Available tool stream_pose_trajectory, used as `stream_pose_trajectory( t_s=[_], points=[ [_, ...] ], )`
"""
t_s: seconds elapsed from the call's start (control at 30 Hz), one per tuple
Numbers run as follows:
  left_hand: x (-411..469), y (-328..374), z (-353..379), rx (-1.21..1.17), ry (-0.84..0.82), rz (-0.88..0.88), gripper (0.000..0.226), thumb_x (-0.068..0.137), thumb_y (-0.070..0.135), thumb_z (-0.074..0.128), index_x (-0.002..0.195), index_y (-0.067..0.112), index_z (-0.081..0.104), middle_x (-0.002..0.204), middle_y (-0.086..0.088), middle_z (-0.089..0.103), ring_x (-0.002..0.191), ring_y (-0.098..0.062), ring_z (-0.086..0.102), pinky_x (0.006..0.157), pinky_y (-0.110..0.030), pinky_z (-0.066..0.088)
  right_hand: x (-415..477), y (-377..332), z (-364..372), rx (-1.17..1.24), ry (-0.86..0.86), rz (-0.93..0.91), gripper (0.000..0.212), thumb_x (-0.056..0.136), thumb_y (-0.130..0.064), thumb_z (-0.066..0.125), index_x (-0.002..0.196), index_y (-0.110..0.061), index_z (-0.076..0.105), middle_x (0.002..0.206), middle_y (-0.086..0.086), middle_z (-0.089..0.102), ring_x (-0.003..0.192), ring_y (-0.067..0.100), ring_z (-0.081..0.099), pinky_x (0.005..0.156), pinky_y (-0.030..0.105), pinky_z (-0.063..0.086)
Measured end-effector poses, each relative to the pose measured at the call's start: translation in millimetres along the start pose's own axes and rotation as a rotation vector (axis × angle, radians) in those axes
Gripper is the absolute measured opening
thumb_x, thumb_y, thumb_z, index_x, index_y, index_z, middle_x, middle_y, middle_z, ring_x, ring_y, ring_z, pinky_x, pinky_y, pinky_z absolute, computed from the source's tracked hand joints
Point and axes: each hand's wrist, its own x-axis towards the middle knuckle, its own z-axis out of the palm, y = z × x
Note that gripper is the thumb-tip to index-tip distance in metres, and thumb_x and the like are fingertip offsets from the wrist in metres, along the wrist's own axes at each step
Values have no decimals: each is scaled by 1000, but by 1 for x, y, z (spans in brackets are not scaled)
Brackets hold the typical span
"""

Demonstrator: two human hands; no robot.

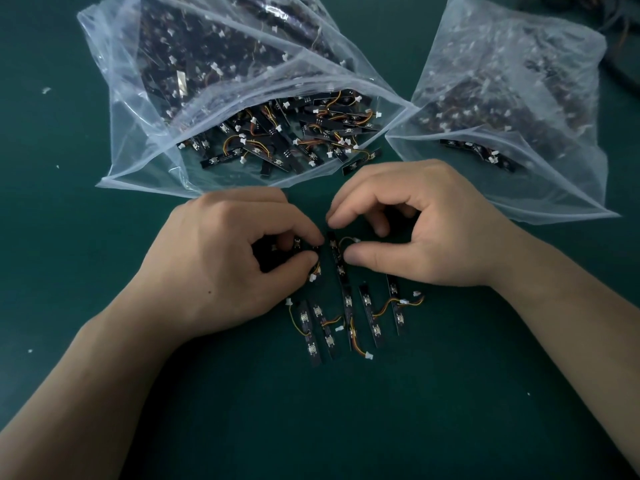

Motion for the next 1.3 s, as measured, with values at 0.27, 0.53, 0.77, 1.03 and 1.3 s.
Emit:
stream_pose_trajectory(
  t_s=[0.27,0.53,0.77,1.03,1.3],
  points=[
    [0,2,0,1,-1,-18,11,81,35,75,91,39,77,83,14,65,77,-10,64,65,-39,52,1,-4,0,-26,-30,54,21,84,-34,83,103,-30,78,93,0,75,74,22,64,66,43,52],
    [-1,1,0,7,10,-24,16,83,37,74,99,39,75,82,13,64,75,-11,62,64,-37,50,0,-2,6,-119,337,24,13,92,-15,74,105,-14,75,123,-2,67,63,13,54,64,23,42],
    [-1,0,-1,3,15,-30,18,85,37,71,103,36,74,79,13,63,72,-6,59,61,-33,46,3,-5,11,-475,321,196,43,101,-46,59,137,-23,65,134,-7,55,69,6,42,67,38,52],
    [0,0,-1,-5,-4,-23,13,86,35,71,98,35,75,81,12,65,74,-11,61,64,-36,49,4,-5,12,-486,236,133,38,104,-35,57,137,-19,66,143,-6,54,105,9,60,80,40,56],
    [-1,1,-1,-8,-1,-30,12,85,34,71,97,35,75,81,13,65,75,-11,62,63,-35,49,4,3,8,-321,465,58,26,96,-12,71,122,-10,71,126,-4,62,65,6,54,75,15,42]
  ],
)
